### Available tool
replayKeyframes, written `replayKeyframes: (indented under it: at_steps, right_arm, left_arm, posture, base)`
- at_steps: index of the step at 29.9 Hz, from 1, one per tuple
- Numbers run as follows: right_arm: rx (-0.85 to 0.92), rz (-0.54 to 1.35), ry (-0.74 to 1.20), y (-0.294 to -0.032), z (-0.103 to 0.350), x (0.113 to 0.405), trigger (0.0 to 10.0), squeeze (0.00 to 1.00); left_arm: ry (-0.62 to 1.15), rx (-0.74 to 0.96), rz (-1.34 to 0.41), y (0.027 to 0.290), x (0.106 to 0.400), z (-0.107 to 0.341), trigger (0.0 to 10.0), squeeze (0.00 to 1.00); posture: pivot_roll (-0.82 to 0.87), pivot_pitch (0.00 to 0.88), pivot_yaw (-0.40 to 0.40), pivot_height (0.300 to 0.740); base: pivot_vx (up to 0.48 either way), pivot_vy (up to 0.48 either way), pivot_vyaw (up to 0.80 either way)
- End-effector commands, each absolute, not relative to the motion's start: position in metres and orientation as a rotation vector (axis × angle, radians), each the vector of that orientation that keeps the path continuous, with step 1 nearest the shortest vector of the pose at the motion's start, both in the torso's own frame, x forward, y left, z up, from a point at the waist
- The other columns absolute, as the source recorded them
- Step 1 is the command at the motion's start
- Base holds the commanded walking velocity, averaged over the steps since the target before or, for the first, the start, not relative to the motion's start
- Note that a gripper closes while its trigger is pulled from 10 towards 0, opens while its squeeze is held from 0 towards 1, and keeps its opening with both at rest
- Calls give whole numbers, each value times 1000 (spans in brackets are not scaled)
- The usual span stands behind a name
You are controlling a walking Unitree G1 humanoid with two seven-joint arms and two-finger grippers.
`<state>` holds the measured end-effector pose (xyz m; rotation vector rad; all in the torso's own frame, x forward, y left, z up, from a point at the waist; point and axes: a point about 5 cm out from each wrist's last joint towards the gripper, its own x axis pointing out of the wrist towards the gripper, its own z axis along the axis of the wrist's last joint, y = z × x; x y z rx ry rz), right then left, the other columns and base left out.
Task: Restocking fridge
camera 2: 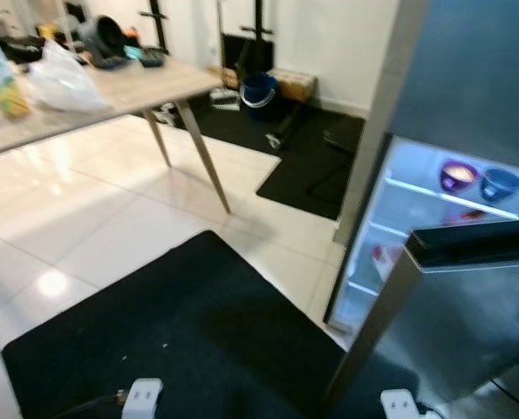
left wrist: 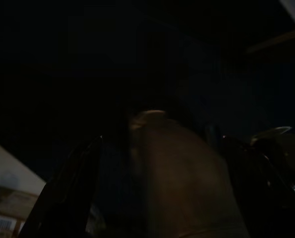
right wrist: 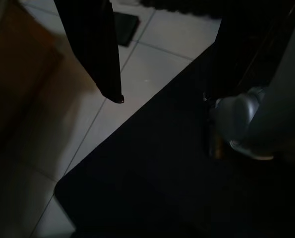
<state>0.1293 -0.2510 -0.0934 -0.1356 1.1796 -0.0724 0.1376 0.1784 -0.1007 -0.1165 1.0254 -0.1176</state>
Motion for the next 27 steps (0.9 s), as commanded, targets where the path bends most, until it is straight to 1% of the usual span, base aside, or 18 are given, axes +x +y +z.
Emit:
replayKeyframes:
  at_steps: [1, 7, 16, 17, 19, 20, 25, 27]
  right_arm:
    - [-132, -74, 1194, -249, -94, 128, 10000, 0]
    - [-123, -87, 1237, -251, -97, 119, 10000, 0]
    - [-95, -119, 1277, -252, -100, 109, 10000, 0]
    - [-89, -155, 1311, -255, -101, 100, 10000, 0]
    - [-91, -175, 1330, -258, -102, 96, 10000, 0]
    - [-93, -196, 1359, -261, -102, 88, 10000, 0]
    - [-87, -243, 1372, -267, -102, 81, 10000, 0]
    - [-59, -339, 1347, -275, -100, 79, 10000, 0]
  left_arm:
    - [1072, -123, -126, 175, 127, -105, 10000, 0]
    - [1062, -126, -114, 175, 127, -105, 10000, 0]
    - [1062, -133, -110, 175, 127, -105, 10000, 0]
    - [1064, -132, -116, 175, 127, -105, 10000, 0]
    - [1065, -129, -120, 175, 127, -105, 10000, 0]
    - [1066, -128, -124, 175, 127, -105, 10000, 0]
    - [1067, -128, -128, 174, 126, -105, 10000, 0]
    - [1068, -128, -132, 174, 126, -105, 10000, 0]
  posture:
    - [43, 0, -51, 740]
    - [43, 0, -51, 740]
    - [42, 0, -52, 740]
    - [43, 0, -53, 740]
    - [43, 0, -53, 740]
    - [42, 0, -52, 740]
    - [41, 0, -53, 740]
    - [39, 0, -51, 740]
  base:
    - [311, 0, 0]
    - [285, 0, 0]
    - [0, 0, 0]
    - [0, 0, 0]
    - [0, 0, 0]
    - [0, 0, 0]
    - [0, 0, 0]
    - [0, 0, 0]
